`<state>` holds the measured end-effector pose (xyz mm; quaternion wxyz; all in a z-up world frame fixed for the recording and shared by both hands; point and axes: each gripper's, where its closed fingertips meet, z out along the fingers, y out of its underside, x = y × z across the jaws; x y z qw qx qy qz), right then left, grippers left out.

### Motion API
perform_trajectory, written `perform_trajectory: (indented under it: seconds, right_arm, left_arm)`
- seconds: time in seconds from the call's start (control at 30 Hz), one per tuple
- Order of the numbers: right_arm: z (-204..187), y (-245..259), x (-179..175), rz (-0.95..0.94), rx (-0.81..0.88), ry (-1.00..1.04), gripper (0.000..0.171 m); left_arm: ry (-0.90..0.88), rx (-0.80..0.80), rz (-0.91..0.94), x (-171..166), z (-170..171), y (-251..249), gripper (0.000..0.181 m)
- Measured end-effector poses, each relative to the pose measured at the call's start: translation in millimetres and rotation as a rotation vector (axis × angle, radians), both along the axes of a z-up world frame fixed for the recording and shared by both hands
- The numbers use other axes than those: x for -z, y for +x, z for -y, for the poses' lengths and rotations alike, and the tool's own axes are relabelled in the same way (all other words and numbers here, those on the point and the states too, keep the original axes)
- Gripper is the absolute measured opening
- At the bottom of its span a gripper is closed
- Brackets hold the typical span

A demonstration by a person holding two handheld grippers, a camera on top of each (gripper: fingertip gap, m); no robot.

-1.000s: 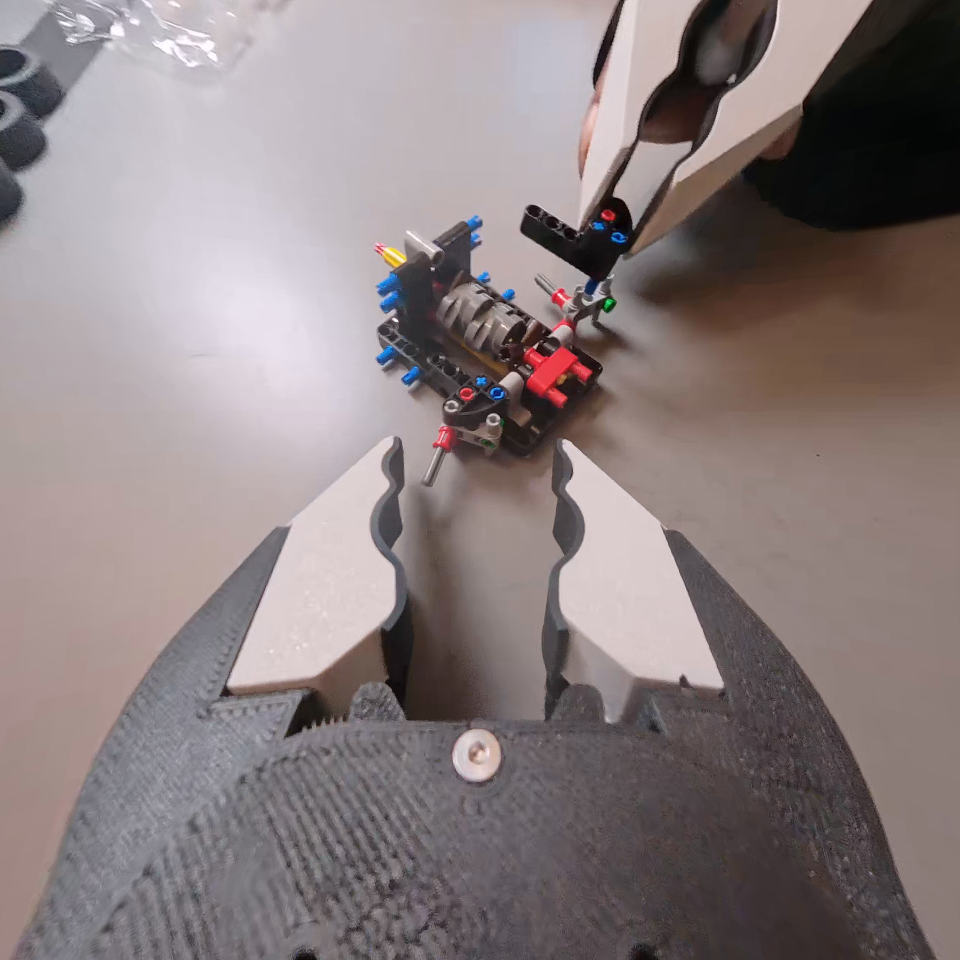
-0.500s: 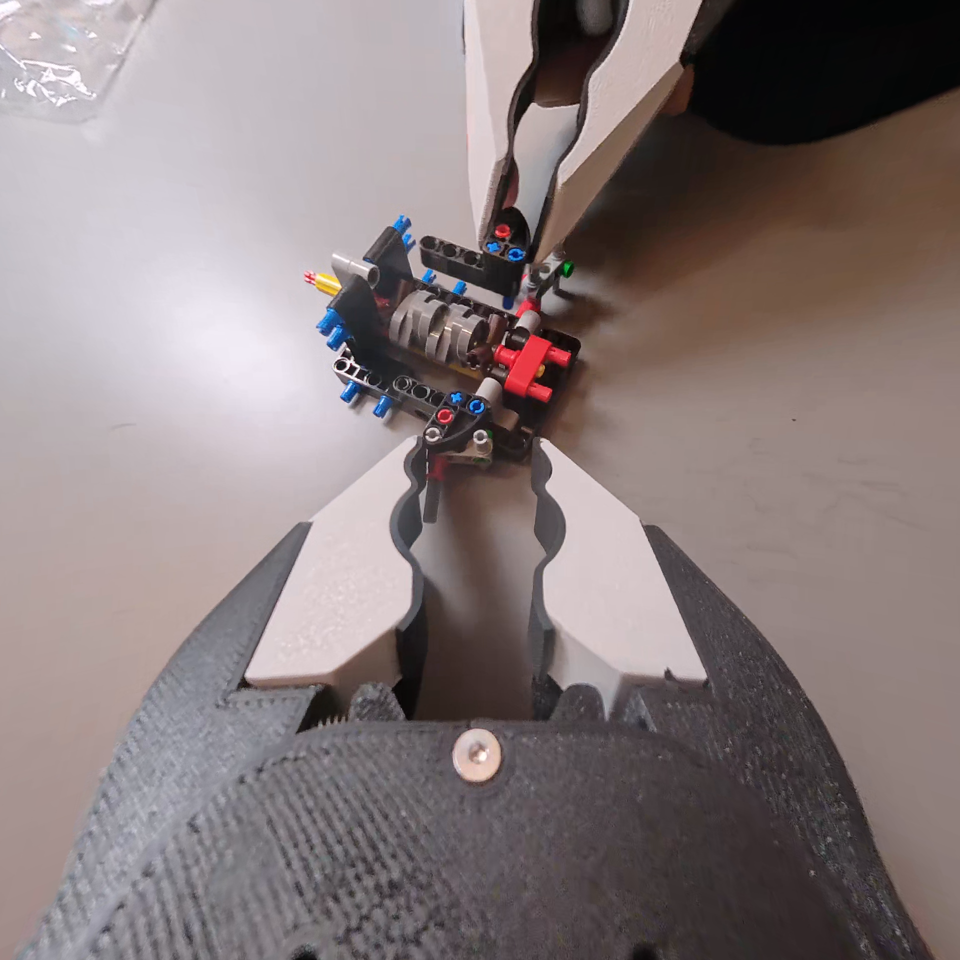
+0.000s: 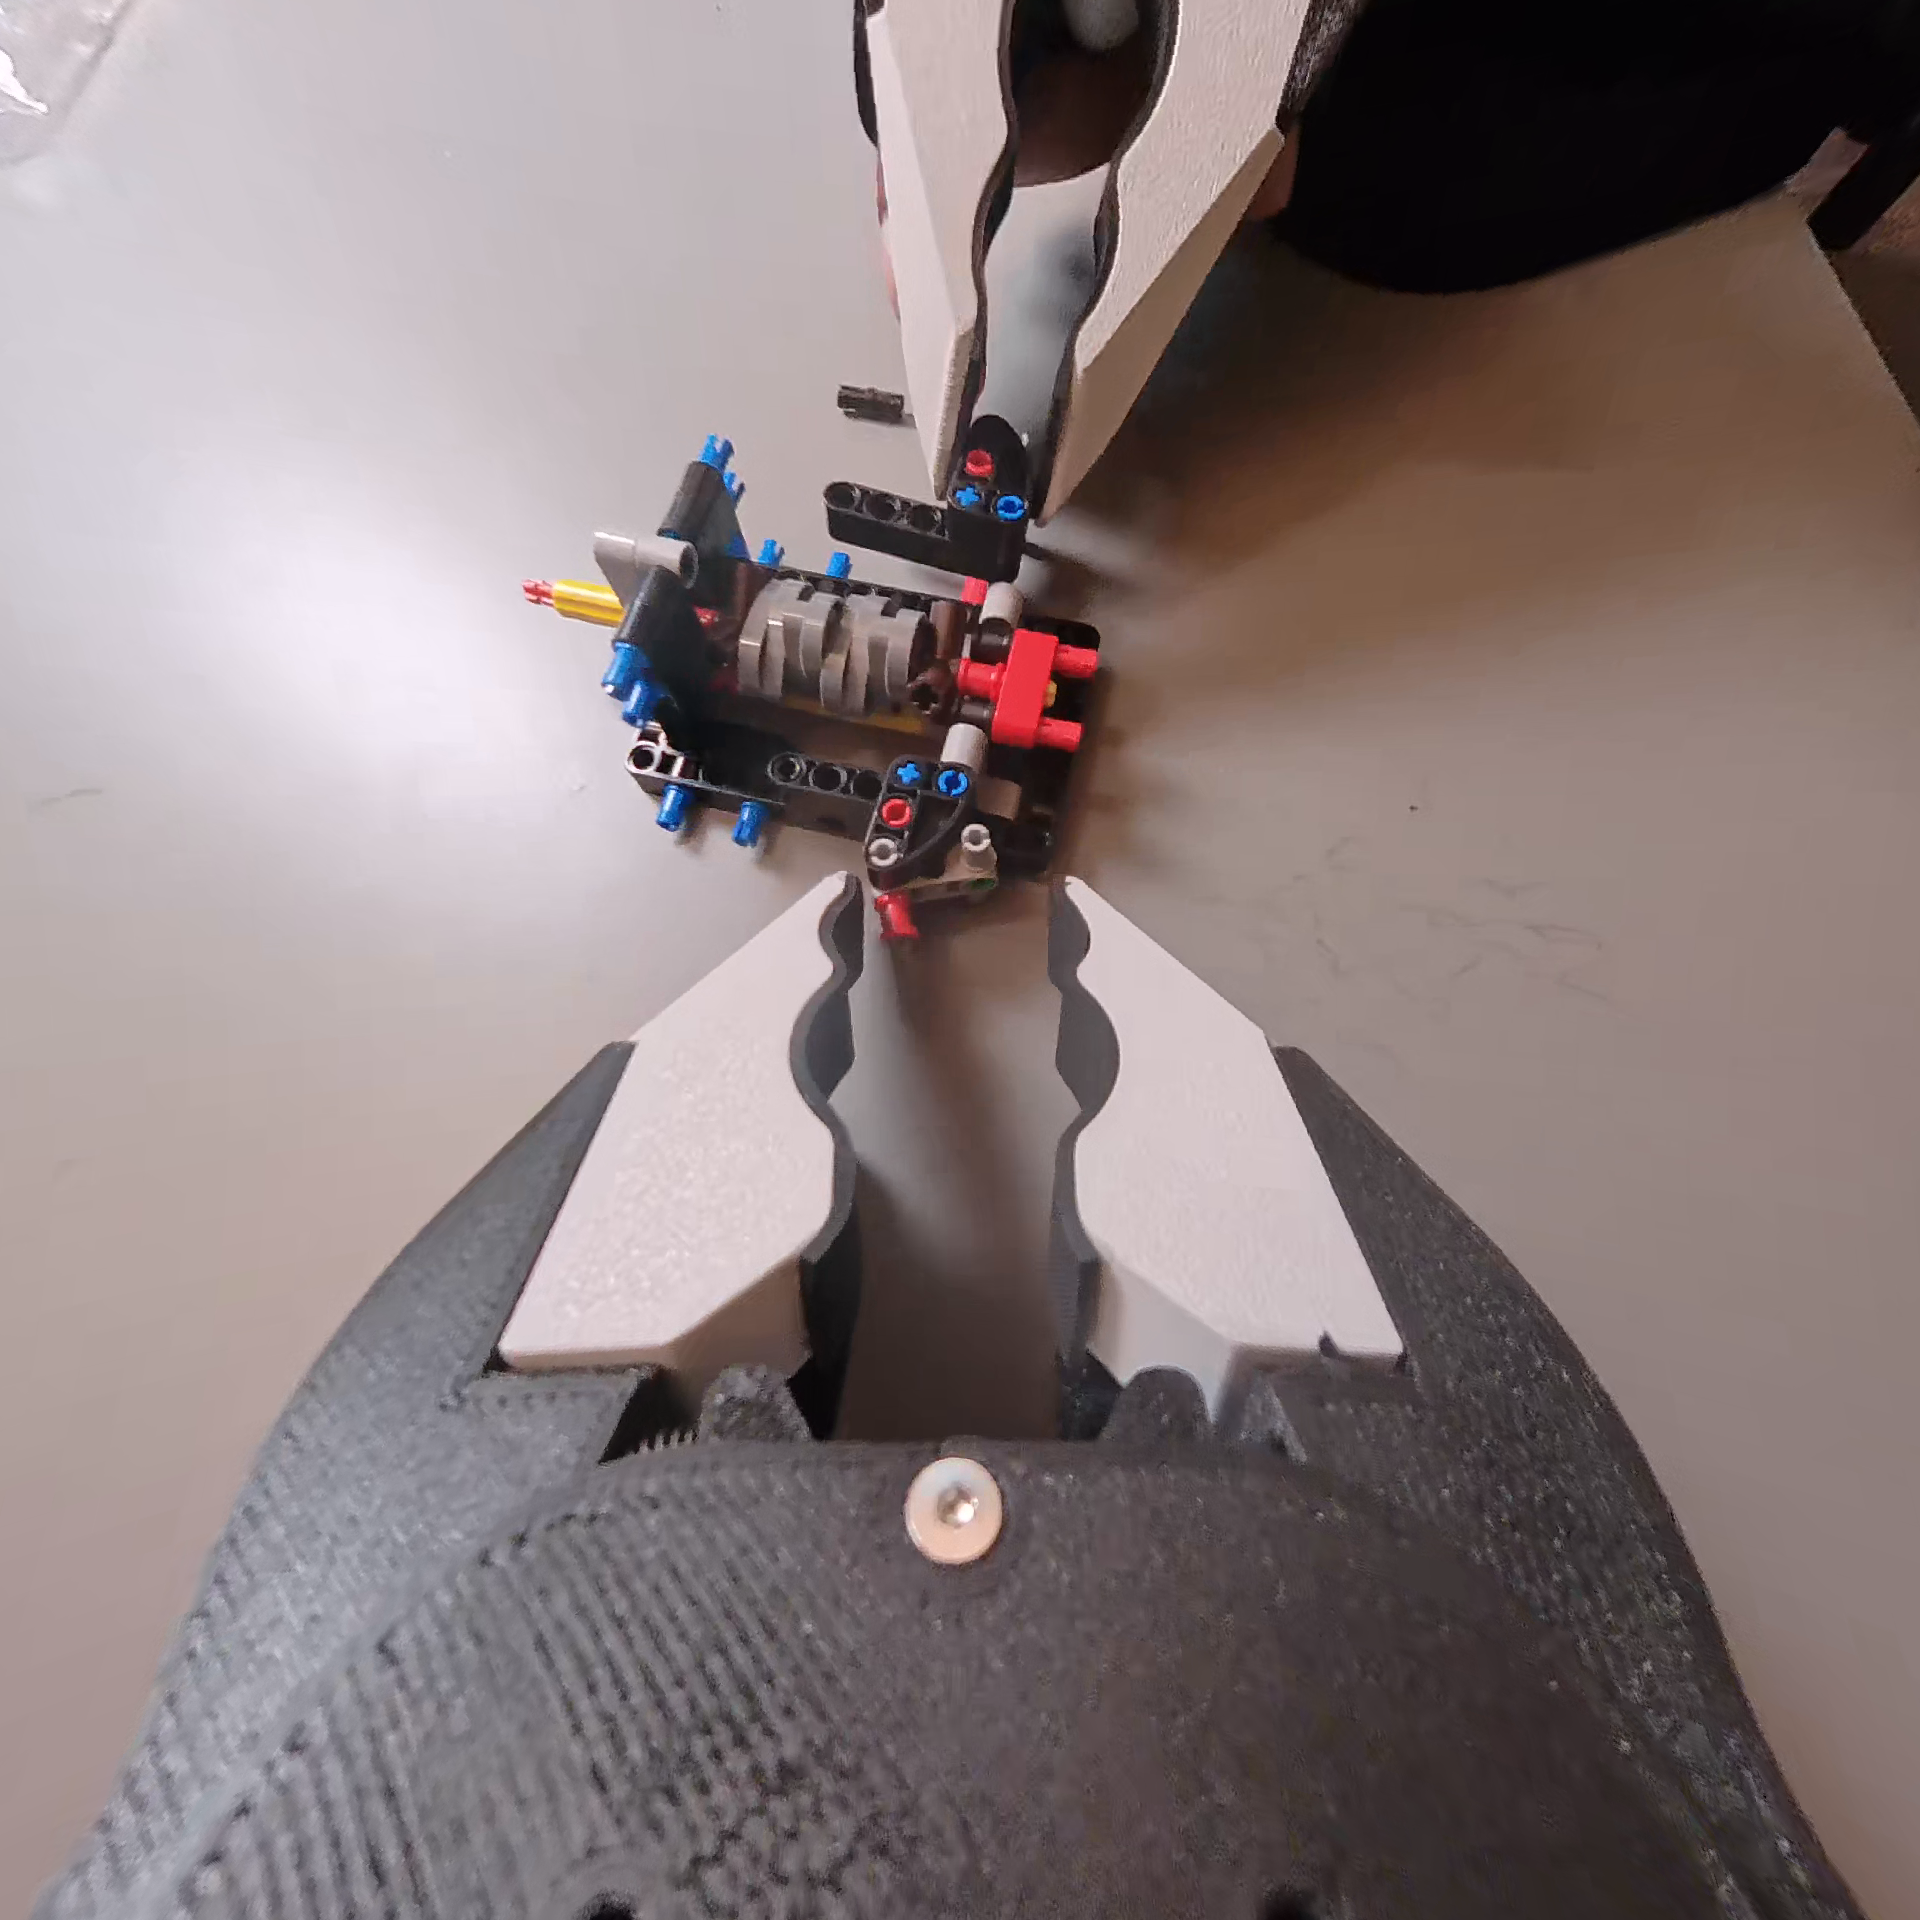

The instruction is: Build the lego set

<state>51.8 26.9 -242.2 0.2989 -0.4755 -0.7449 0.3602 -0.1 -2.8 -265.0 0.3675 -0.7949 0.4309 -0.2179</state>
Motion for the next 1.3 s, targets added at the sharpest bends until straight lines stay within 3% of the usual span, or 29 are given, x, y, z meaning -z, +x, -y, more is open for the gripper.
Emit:
perform_trajectory:
  seconds: [0.17, 1.3]
  right_arm:
    - [0.2, 1.1, 3.0, 0.009, -0.009, -0.002, 0.012]
    - [5.9, 0.5, 6.0, 0.060, -0.033, 0.072, 0.013]
  left_arm:
    - [0.016, -0.005, 0.020, -1.2, -4.0, 0.1, 0.023]
    - [0.033, 0.031, 0.005, 1.1, 0.7, 4.9, 0.023]
